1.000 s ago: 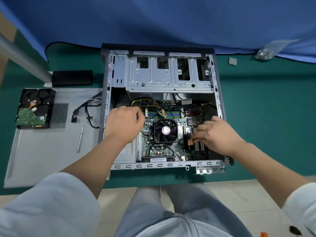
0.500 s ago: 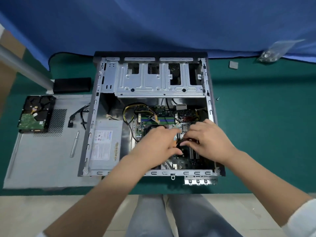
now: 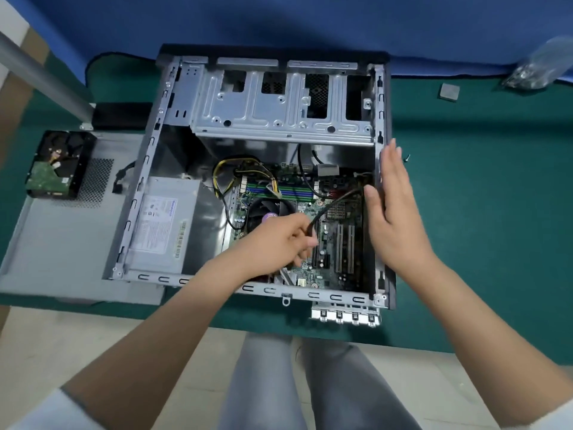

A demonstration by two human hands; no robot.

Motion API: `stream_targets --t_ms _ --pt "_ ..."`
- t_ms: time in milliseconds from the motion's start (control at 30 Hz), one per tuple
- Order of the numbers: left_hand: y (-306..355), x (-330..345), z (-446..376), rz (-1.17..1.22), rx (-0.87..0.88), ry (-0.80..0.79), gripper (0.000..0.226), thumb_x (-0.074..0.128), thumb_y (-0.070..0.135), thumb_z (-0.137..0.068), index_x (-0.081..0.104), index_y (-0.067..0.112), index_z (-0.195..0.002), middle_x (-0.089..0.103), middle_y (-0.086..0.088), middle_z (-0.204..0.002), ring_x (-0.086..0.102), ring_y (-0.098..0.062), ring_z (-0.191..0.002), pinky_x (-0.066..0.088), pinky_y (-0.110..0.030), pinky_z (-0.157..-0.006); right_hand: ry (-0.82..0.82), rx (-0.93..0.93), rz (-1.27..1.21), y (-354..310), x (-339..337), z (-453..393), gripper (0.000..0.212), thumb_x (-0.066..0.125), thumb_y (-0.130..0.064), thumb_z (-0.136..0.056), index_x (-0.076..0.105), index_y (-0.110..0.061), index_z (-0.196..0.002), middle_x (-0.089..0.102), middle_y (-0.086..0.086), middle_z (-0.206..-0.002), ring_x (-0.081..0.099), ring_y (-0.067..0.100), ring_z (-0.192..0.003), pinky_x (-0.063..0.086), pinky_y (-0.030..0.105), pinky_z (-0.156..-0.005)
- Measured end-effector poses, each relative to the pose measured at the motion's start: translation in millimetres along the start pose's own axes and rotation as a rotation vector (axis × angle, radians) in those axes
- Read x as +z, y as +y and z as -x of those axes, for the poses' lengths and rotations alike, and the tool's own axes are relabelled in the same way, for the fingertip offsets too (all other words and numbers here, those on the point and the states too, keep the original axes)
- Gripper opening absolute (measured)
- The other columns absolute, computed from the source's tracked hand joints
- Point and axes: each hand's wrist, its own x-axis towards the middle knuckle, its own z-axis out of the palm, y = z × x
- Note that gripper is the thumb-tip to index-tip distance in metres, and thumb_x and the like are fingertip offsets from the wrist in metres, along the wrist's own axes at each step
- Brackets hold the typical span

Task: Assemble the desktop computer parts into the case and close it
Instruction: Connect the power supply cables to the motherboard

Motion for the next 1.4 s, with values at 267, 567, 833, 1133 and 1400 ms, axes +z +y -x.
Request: stream_targets --t_ms 267,567,833,1133,1400 --pt "15.9 42.8 -59.9 -0.08 -0.01 -0.278 0.011 0.067 0.008 -0.086 0.063 0.002 -0.094 0.071 -0.014 -0.092 0.068 -0.029 -0.084 0.056 -0.041 -0.078 -0.002 0.077 -0.134 4.8 3.2 -1.5 0.057 0.034 -0.009 -0.103 0.004 -0.015 -0.151 -0.001 -0.005 -0.16 0.0 0.002 -0.145 0.001 0.01 -0.114" --pt "-0.2 56.8 -78.8 0.006 -0.09 -0.268 0.022 0.063 0.005 -0.083 0.055 0.025 -0.08 0.069 -0.002 -0.082 0.071 -0.019 -0.057 0.055 -0.026 -0.048 0.011 0.331 -0.21 13.1 6.7 -3.3 0.06 0.031 -0.031 -0.103 -0.003 -0.025 -0.152 0.009 -0.021 -0.147 0.005 -0.027 -0.113 0.004 -0.015 -0.085" --pt "-4.9 53.1 -81.3 0.088 -0.132 -0.284 0.015 0.069 -0.001 -0.082 0.063 0.012 -0.076 0.071 -0.014 -0.077 0.072 -0.024 -0.065 0.058 -0.027 -0.057 0.015 0.351 -0.248 10.2 5.9 -3.4 0.059 0.033 -0.032 -0.103 0.002 -0.027 -0.152 0.012 -0.023 -0.148 0.008 -0.028 -0.113 0.006 -0.015 -0.086" --pt "2.4 55.0 -72.9 0.138 -0.143 -0.346 0.029 0.071 -0.006 -0.078 0.068 0.022 -0.069 0.071 0.003 -0.065 0.066 -0.01 -0.056 0.056 -0.02 -0.058 0.016 0.341 -0.249 10.6 6.7 -3.8 0.059 0.033 -0.033 -0.103 0.001 -0.027 -0.152 0.012 -0.015 -0.156 0.008 -0.026 -0.113 0.005 -0.014 -0.086" --pt "13.7 64.2 -71.0 -0.217 -0.054 -0.251 0.055 0.071 0.014 -0.076 0.055 0.043 -0.032 0.048 0.02 -0.034 0.045 0.006 -0.035 0.034 -0.009 -0.044 0.024 0.33 -0.266 11.2 6.8 -4.6 0.059 0.034 -0.029 -0.103 0.004 -0.024 -0.153 0.013 -0.011 -0.157 0.01 -0.01 -0.132 0.006 -0.012 -0.089"
